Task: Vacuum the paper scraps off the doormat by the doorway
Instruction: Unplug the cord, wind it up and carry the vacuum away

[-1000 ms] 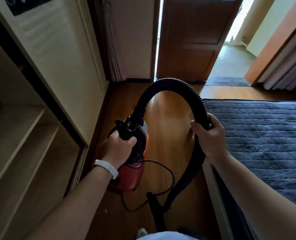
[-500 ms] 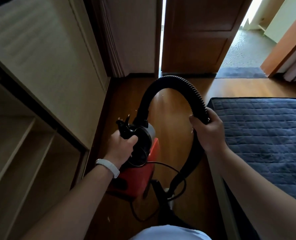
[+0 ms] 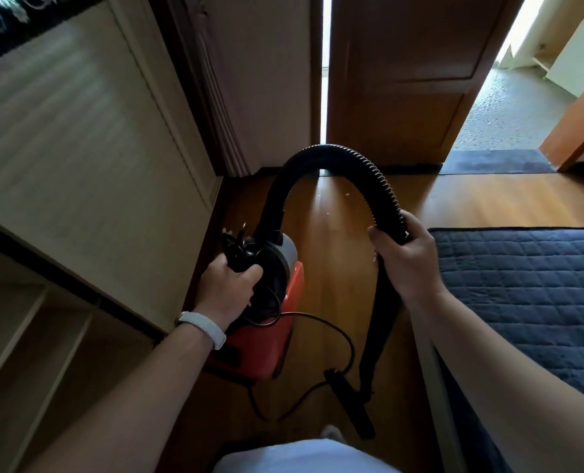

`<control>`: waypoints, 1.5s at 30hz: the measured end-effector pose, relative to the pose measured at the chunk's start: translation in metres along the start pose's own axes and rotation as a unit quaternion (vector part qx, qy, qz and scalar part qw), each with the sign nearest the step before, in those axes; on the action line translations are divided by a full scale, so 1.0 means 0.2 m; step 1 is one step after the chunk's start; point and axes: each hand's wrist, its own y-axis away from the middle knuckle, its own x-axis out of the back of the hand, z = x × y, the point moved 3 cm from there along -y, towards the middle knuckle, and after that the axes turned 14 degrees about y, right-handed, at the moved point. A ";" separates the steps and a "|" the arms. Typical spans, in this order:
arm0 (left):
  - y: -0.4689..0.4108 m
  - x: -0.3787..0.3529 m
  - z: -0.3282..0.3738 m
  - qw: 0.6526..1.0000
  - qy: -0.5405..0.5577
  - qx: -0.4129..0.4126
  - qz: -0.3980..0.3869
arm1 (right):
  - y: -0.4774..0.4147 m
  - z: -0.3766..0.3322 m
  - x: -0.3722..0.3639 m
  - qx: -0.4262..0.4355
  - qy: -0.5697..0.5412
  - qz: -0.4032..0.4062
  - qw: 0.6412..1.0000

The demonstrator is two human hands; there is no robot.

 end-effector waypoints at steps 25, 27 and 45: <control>-1.60 -0.57 0.37 0.985 -0.030 -0.019 -0.169 | -1.28 0.09 -0.27 -0.055 0.104 0.147 0.982; -1.69 -0.60 0.41 0.984 -0.035 -0.023 -0.173 | -1.35 0.11 -0.27 -0.068 0.099 0.158 0.980; -2.41 -1.33 0.65 0.985 -0.056 0.030 -0.159 | -2.43 0.50 -0.13 -0.103 0.063 0.130 0.984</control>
